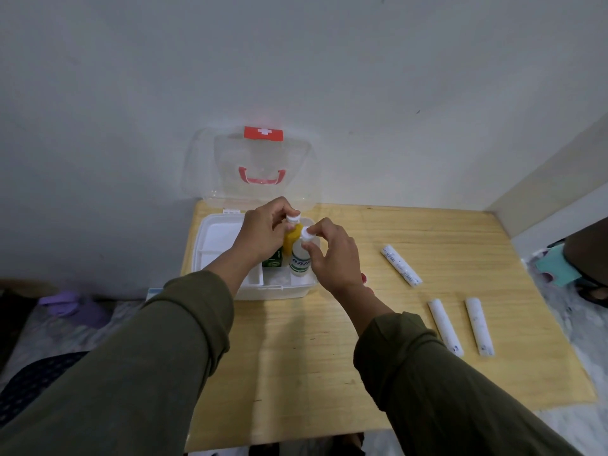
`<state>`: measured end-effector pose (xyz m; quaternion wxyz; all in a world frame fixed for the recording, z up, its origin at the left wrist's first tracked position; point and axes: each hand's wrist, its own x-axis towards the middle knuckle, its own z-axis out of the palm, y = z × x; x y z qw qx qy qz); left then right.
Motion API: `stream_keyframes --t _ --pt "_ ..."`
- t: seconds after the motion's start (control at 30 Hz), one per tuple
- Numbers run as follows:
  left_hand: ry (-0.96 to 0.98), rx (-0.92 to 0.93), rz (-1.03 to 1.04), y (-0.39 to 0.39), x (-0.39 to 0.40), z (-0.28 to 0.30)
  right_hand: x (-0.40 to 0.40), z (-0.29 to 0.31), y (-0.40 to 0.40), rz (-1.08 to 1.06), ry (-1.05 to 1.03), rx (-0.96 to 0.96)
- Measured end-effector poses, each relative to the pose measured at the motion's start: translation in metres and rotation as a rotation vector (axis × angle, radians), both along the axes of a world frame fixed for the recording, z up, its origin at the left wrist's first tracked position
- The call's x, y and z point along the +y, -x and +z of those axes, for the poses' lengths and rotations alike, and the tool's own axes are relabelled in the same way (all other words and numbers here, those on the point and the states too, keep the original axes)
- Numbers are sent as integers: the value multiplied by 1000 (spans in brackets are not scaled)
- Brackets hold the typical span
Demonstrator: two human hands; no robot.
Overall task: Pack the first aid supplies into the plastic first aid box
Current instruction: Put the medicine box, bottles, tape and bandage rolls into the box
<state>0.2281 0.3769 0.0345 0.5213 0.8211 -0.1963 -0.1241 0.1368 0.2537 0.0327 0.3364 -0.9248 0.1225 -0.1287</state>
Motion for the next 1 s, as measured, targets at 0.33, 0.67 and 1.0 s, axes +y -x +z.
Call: stream_keyframes --t 0.33,0.67,1.0 --pt "-146 -71 -36 2 -2 -8 -2 -18 -2 -22 -39 38" --pt "-141 -78 -2 5 8 -7 -5 -11 3 -3 -32 3" --pt "-48 -182 49 28 -14 40 -32 20 39 -115 -59 -72"
